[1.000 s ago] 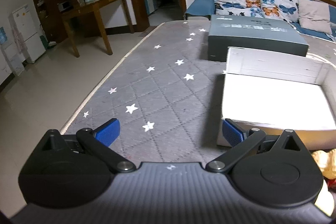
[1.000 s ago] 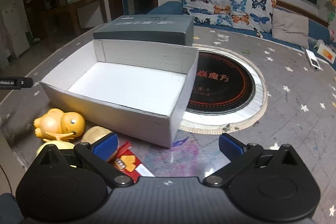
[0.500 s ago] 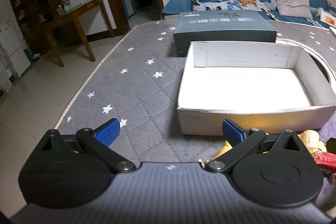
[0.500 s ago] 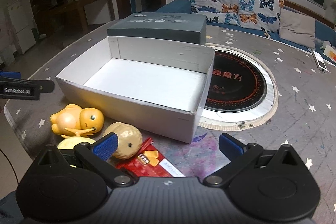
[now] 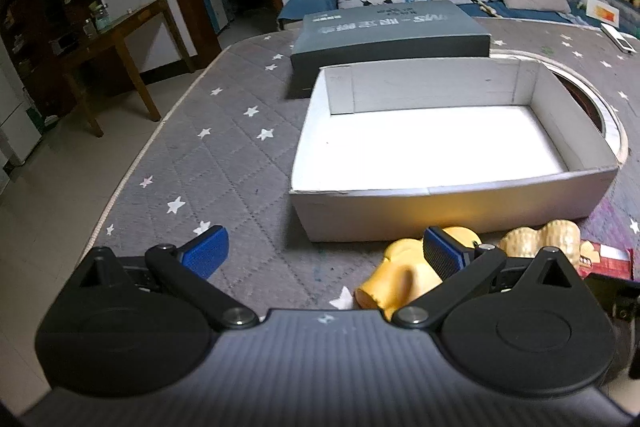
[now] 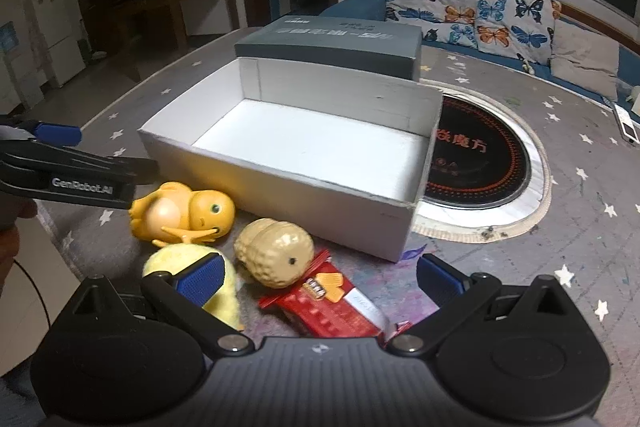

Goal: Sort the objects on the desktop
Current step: 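Lower the left tool toward the red snack packet beside the box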

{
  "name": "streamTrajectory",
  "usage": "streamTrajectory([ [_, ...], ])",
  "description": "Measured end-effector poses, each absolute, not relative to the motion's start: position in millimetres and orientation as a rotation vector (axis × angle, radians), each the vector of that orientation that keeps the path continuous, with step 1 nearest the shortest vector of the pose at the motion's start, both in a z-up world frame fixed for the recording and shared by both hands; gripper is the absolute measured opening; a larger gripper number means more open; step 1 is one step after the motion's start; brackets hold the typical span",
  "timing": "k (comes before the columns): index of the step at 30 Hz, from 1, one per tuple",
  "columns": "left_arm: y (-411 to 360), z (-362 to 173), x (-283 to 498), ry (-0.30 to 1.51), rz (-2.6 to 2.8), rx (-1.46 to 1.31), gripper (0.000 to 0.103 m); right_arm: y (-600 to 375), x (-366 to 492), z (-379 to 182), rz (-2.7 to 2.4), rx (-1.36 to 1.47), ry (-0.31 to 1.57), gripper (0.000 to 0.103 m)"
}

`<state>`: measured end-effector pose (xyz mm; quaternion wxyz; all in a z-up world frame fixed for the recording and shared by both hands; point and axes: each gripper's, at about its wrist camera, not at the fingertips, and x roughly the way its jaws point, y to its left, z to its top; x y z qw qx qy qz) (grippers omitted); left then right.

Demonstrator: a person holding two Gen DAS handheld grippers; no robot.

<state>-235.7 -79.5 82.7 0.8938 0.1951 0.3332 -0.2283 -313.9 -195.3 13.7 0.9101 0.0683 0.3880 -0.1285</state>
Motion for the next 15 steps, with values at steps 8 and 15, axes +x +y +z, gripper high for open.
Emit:
streamTrajectory([
  [8, -84.3, 79.7, -239.2, 0.702, -0.498, 0.416, 0.103, -184.1, -313.4, 12.4, -0.233, 0.135, 0.813, 0.103],
  [15, -87.8, 79.9, -242.7, 0.708, -0.521, 0.423, 0.103, -183.0, -312.1, 9.3, -0.229, 0.138, 0.825, 0.103],
])
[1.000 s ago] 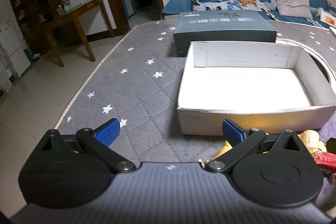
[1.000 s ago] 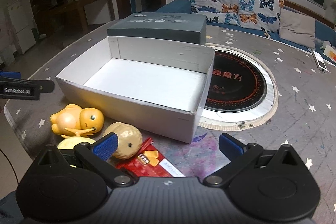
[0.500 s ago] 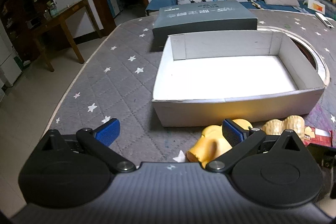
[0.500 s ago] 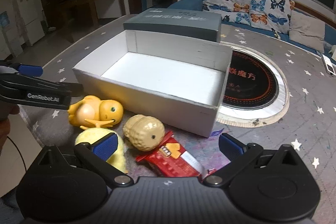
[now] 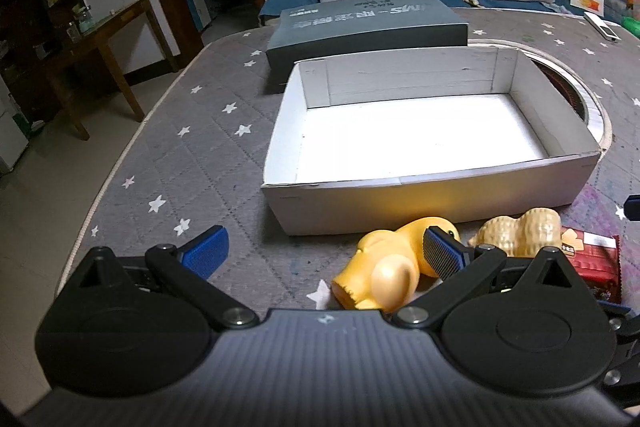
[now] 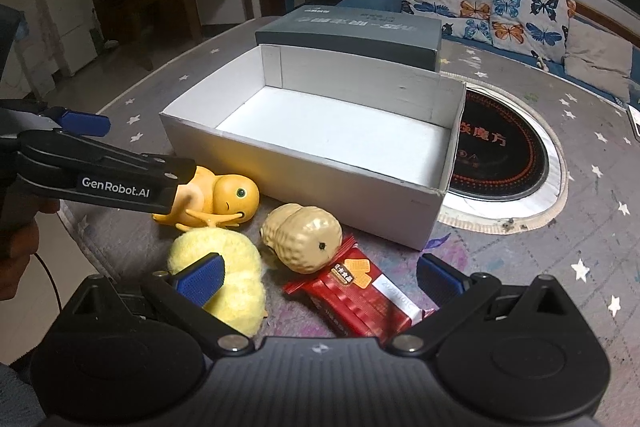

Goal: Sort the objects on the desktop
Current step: 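Lower the left tool toward the red snack packet beside the box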

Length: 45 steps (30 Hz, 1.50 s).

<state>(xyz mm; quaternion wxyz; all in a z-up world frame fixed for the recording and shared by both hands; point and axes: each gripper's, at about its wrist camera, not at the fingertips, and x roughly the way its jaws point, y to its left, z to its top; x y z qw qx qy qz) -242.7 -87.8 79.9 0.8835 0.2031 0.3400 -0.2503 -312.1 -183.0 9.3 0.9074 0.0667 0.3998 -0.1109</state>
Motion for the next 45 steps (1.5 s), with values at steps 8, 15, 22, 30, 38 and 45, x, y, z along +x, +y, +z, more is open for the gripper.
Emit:
streamTrajectory([
  [8, -94.7, 76.5, -241.8, 0.720, -0.554, 0.436, 0.103, -184.0, -311.2, 10.8, -0.221, 0.135, 0.828, 0.103],
  [15, -98.9, 75.7, -237.6, 0.724, -0.572, 0.442, 0.103, -189.9, -311.2, 9.8, -0.213, 0.133, 0.832, 0.103],
  [22, -100.8, 74.9, -235.1, 0.736, -0.593, 0.442, 0.098, -197.1, -311.7, 8.6, -0.206, 0.133, 0.838, 0.102],
  [30, -99.1, 76.7, -227.3, 0.747, -0.620, 0.424, 0.092, -201.0, -309.9, 6.8, -0.197, 0.133, 0.854, 0.098],
  [38, -93.5, 79.7, -221.5, 0.764, -0.654, 0.399, 0.085, -200.1, -300.5, 5.2, -0.187, 0.131, 0.854, 0.091],
  [45, -92.8, 88.8, -228.0, 0.731, -0.733, 0.407, 0.085, -196.8, -291.0, 0.4, -0.160, 0.118, 0.865, 0.078],
])
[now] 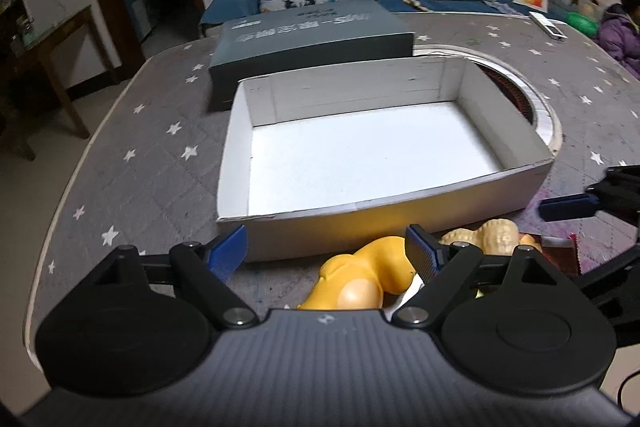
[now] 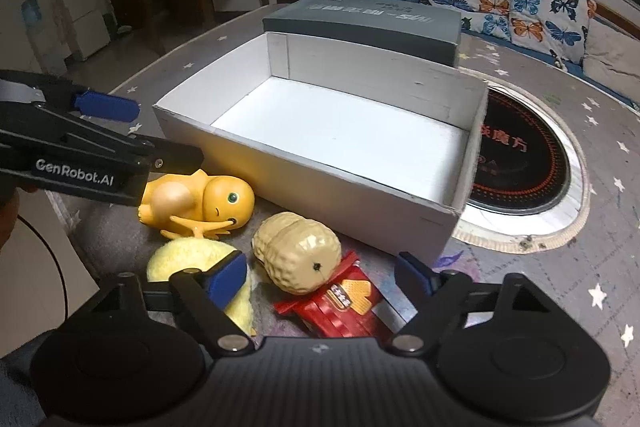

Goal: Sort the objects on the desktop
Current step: 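Lower the left tool toward the red snack packet beside the box, then close the left tool on the red snack packet and lift it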

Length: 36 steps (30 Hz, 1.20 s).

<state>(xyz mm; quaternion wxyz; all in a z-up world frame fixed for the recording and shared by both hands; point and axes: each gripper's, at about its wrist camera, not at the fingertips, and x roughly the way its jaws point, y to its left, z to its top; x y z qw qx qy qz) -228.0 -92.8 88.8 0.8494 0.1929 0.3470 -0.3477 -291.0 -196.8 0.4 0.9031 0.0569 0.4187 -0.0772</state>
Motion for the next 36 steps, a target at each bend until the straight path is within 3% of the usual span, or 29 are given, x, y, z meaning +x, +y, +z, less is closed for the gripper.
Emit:
streamTrajectory([
  [16, -109.6, 93.0, -244.7, 0.730, -0.951, 0.408, 0.085, -213.6, -294.5, -10.5, -0.154, 0.131, 0.880, 0.042],
  [21, -117.7, 94.0, -250.0, 0.724, -1.013, 0.407, 0.085, -221.7, -298.9, -13.5, -0.160, 0.144, 0.882, 0.048],
  [24, -123.3, 92.5, -251.0, 0.739, -1.047, 0.403, 0.085, -218.0, -299.8, -11.7, -0.159, 0.149, 0.879, 0.060],
  [27, -129.0, 90.9, -252.0, 0.754, -1.081, 0.400, 0.085, -217.8, -303.2, -9.3, -0.160, 0.155, 0.878, 0.062],
  [30, -134.0, 89.4, -254.0, 0.764, -1.113, 0.400, 0.085, -220.1, -310.6, -10.7, -0.167, 0.138, 0.895, 0.076],
  [36, -140.1, 82.8, -258.9, 0.779, -1.151, 0.419, 0.085, -223.7, -321.2, -15.7, -0.179, 0.115, 0.925, 0.074],
])
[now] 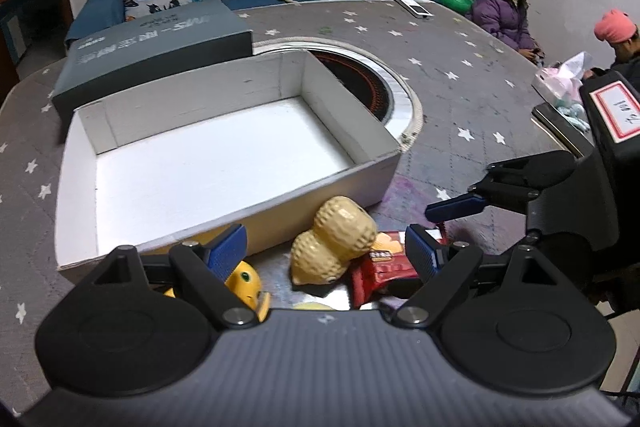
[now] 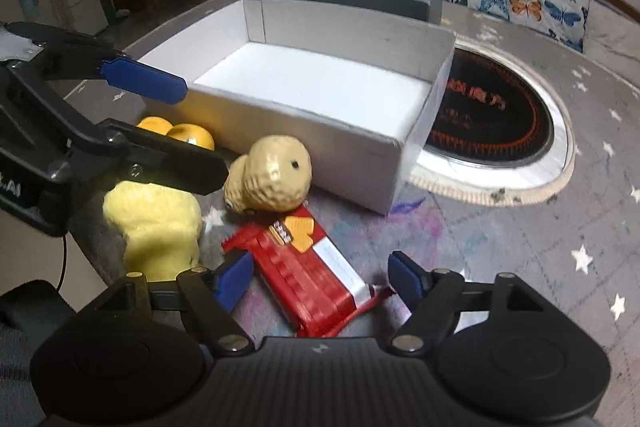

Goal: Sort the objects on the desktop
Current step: 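Close the left tool on the red snack packet and lift it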

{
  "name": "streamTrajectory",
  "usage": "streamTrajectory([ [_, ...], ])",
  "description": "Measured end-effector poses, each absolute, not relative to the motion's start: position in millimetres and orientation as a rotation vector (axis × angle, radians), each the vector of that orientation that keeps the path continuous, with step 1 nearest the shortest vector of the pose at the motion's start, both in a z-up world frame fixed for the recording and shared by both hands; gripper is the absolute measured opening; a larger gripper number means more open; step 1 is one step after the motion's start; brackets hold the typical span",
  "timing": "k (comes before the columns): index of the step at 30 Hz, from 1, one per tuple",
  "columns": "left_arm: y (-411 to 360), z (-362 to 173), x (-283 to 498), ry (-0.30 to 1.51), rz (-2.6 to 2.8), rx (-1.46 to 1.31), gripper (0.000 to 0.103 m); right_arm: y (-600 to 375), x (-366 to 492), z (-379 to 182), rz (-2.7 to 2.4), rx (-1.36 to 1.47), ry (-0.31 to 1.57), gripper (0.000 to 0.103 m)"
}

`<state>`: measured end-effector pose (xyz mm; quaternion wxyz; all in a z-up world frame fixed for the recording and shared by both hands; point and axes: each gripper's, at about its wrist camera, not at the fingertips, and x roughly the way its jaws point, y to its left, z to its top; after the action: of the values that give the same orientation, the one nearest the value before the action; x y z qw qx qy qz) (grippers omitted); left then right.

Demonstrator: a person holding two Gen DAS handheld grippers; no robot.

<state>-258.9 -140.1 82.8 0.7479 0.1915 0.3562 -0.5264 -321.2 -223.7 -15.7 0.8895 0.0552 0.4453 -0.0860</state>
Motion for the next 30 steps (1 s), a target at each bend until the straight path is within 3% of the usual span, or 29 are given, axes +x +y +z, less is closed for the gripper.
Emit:
streamTrajectory([
  [8, -145.5, 80.2, -270.9, 0.778, -1.218, 0.443, 0.085, -226.0, -332.6, -19.3, -0.188, 0.105, 0.947, 0.065],
  [27, -178.4, 56.3, -281.0, 0.947, -1.390, 0.410, 0.085, -226.5, -354.8, -20.7, -0.184, 0.063, 0.950, 0.061],
  [30, -180.3, 50.5, -275.9, 0.999, -1.390, 0.392, 0.080, -226.9, -348.9, -23.6, -0.160, 0.063, 0.947, 0.057],
])
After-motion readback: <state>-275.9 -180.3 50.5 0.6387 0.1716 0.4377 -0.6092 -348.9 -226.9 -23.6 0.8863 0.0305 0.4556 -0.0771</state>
